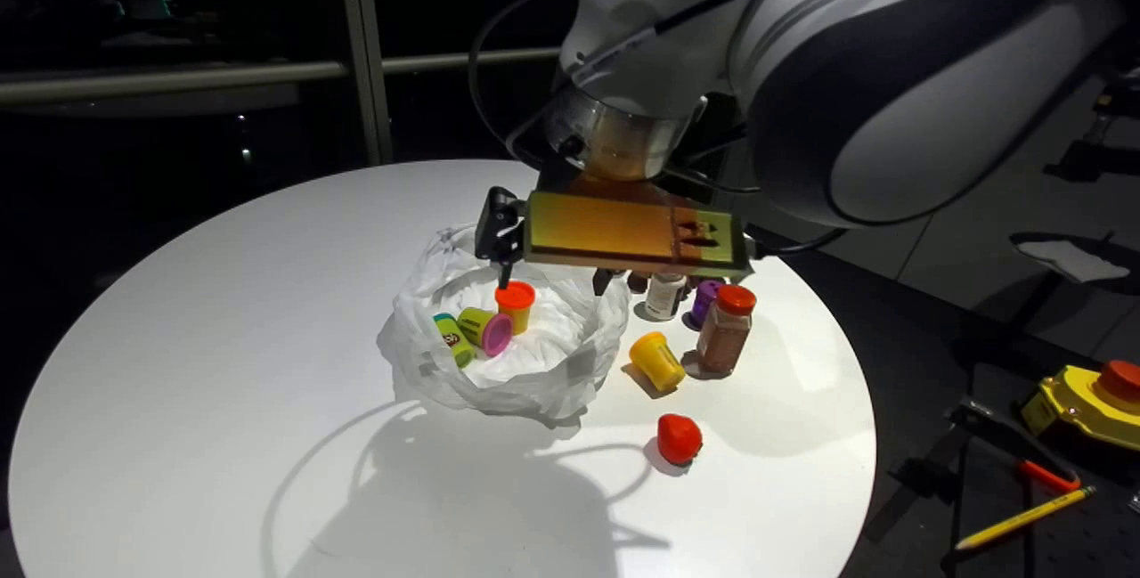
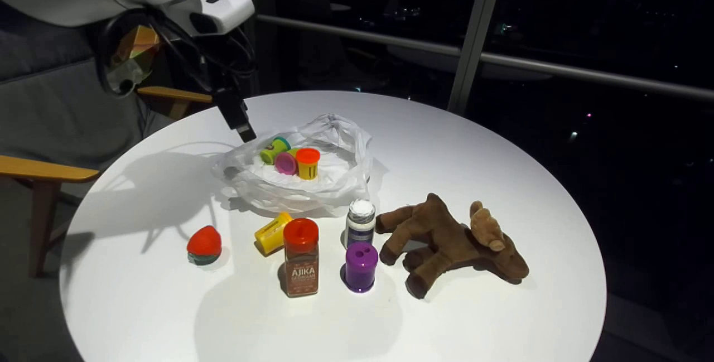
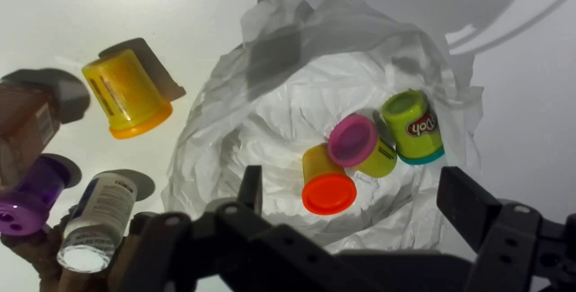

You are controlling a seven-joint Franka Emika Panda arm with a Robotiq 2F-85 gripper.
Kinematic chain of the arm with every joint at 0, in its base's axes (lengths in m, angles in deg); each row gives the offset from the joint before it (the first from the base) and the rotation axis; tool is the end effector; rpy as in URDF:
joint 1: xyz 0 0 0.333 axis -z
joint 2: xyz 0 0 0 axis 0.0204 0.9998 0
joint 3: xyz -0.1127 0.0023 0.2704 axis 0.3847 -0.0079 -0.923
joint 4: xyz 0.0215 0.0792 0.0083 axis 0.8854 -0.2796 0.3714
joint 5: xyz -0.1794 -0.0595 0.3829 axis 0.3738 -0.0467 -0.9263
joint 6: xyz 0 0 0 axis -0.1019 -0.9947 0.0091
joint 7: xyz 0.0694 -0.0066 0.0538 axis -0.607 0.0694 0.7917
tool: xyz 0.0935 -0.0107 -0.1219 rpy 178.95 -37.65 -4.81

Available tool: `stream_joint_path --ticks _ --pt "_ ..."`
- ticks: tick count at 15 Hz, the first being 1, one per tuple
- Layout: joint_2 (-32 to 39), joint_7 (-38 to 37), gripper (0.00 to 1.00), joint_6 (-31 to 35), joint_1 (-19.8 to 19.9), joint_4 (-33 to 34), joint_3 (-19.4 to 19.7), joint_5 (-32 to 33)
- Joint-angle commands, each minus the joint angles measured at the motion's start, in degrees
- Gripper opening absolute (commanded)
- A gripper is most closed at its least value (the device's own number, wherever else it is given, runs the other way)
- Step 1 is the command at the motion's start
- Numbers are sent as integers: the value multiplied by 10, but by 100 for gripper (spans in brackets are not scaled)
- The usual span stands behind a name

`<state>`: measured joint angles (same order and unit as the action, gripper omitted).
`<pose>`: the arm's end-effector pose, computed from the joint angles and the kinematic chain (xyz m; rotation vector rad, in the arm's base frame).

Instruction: Remove the objects from the plastic and put them on the table.

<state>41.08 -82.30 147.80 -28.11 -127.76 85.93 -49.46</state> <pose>0.5551 0.1721 0.1438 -2.9194 0.9944 -0.5634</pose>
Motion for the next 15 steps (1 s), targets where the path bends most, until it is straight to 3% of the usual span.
stream_joint_path --ticks 1,10,15 --pt "56 34 100 -22 31 85 -19 -51" --pt "199 124 100 -155 103 286 -43 -149" --pt "268 176 100 -193 132 373 -58 -203"
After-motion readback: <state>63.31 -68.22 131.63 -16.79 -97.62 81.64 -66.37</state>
